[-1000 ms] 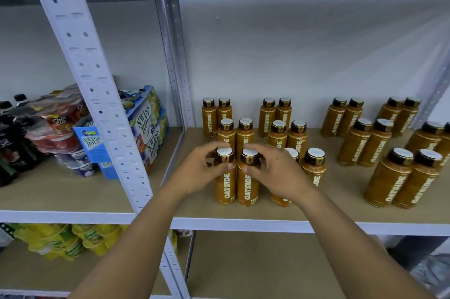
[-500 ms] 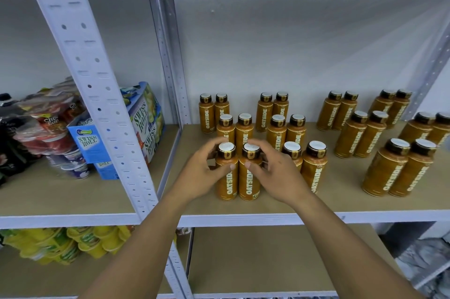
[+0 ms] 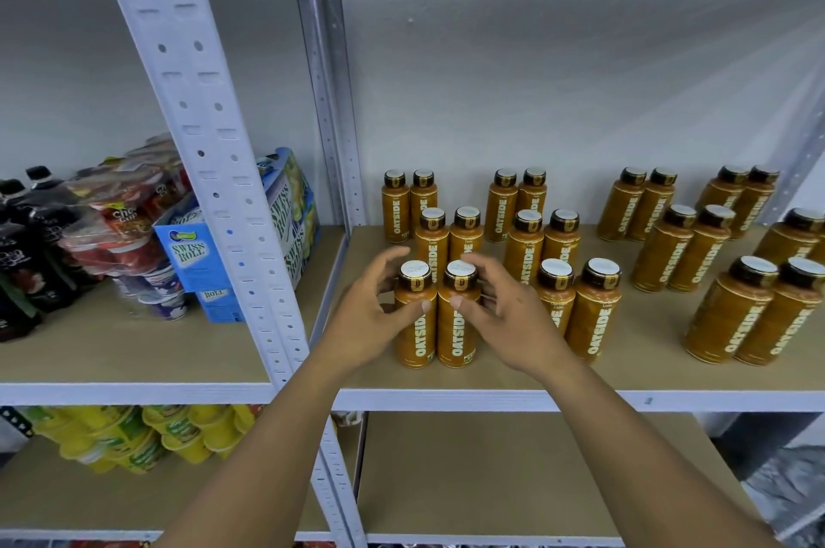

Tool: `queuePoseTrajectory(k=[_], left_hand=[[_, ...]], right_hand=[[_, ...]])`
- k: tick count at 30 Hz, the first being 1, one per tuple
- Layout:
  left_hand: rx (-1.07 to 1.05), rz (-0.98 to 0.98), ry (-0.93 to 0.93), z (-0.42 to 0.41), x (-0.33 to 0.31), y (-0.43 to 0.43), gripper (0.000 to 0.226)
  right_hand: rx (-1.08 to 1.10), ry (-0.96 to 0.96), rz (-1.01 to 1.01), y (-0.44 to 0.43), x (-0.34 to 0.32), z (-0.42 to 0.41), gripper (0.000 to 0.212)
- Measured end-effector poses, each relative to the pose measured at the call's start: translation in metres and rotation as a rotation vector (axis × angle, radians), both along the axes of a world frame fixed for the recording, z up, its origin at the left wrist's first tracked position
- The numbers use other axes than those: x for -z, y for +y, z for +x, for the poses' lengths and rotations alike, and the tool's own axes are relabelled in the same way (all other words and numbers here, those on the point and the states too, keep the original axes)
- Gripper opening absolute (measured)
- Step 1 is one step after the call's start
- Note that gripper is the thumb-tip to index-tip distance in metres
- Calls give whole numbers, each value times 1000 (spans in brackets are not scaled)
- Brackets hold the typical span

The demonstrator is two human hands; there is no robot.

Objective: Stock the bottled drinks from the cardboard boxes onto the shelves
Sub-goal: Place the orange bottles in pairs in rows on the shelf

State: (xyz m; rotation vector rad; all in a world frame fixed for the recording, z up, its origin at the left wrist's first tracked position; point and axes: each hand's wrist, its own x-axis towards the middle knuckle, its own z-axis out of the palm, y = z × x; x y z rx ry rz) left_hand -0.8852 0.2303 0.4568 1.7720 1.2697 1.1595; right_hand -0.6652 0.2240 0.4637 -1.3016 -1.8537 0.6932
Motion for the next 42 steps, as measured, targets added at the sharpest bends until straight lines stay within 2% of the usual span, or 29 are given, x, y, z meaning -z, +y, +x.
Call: queuePoseTrajectory(k=[12, 42], left_hand=[[-38, 15, -45, -15, 4, -5, 58], [-113, 6, -89, -17, 15, -10, 63]], right_hand=[[-14, 58, -13, 4, 7, -12, 60], [12, 139, -11, 0, 16, -26, 58]])
